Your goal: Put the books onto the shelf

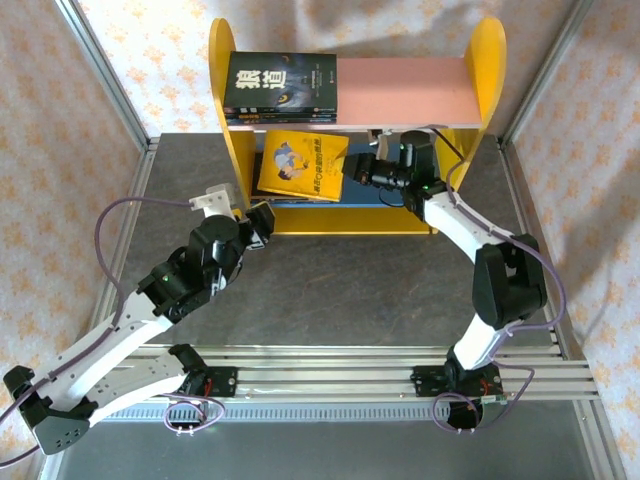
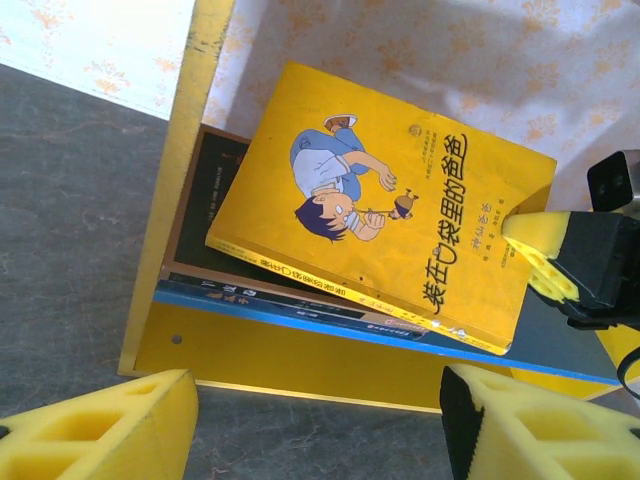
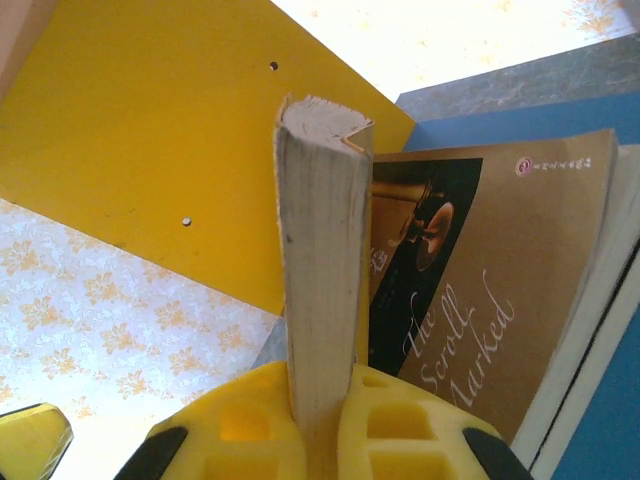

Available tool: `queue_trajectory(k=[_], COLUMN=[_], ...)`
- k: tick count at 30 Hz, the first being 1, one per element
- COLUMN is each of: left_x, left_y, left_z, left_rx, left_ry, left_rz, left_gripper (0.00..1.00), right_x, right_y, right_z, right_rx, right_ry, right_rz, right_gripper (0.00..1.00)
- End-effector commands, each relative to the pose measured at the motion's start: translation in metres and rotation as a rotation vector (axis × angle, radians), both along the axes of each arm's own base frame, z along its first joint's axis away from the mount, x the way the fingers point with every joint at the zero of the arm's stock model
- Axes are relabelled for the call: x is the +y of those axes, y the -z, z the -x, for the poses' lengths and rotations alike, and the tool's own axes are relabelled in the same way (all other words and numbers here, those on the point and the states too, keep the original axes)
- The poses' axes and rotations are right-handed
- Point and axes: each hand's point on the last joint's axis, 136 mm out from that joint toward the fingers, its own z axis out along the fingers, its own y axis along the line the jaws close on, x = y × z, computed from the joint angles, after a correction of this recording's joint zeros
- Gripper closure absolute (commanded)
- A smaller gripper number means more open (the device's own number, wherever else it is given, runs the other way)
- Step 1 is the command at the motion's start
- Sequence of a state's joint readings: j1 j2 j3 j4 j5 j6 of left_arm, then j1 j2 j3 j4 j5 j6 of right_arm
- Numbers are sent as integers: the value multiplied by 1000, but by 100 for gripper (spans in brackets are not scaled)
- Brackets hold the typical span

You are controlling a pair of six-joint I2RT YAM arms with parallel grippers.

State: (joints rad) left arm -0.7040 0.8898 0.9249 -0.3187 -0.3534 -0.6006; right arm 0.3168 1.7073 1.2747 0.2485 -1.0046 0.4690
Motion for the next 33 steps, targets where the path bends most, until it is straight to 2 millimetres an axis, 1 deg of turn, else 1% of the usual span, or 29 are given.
queue_trajectory(k=[1, 11, 22, 31, 33], left_x=[14, 19, 23, 26, 26], left_y=[2, 2, 4, 5, 6], left_z=[3, 2, 0, 0, 0], left_rx=[13, 19, 28, 31, 34], left_ry=[-44, -57, -68, -72, -71], left_rz=[-39, -40, -44, -42, -43], left_gripper=[34, 33, 32, 32, 32], right_x=[6, 16, 24, 25, 25], right_y=[-40, -27, -14, 0, 3], right_z=[0, -5, -18, -23, -26], right_rx=[-145, -124, -92, -64, -57], right_ry=[-78, -156, -193, -208, -199], right_rz=[-44, -23, -19, 21, 35], right_gripper=[100, 100, 100, 100, 98])
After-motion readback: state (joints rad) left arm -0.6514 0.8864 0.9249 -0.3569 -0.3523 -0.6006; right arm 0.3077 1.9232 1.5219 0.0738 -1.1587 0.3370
